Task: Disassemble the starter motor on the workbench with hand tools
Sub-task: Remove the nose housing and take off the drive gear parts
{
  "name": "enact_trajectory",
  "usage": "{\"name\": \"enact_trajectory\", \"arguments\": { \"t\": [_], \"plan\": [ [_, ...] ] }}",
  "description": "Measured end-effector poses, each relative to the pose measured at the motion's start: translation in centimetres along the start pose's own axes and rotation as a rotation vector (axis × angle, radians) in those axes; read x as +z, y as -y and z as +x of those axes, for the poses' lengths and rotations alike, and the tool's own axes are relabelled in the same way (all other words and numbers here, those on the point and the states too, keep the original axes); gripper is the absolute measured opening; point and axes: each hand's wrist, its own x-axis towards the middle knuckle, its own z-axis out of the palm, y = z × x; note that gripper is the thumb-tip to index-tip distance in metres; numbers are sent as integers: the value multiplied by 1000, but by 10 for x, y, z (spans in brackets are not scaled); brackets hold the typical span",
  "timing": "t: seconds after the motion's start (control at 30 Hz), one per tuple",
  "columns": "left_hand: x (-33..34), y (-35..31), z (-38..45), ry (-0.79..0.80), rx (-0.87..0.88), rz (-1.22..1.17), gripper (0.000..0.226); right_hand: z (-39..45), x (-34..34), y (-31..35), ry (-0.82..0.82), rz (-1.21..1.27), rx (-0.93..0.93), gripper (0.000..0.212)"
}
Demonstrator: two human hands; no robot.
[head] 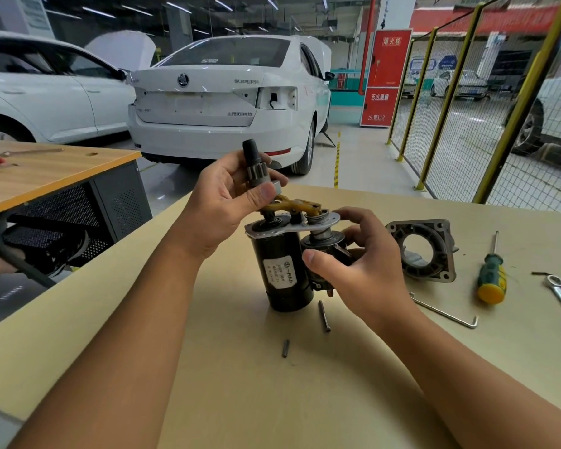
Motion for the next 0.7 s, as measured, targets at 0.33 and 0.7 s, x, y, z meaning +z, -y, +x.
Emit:
{"name": "enact_trajectory", "arguments": {
  "t": [0.33, 0.7],
  "plan": [
    [0, 4, 0, -19, -101, -170, 57, 6, -5, -4, 115, 89, 67, 65],
    [36, 29, -2, -166, -158, -304, 25, 7, -15, -1, -31, 24, 11, 33]
  ]
}}
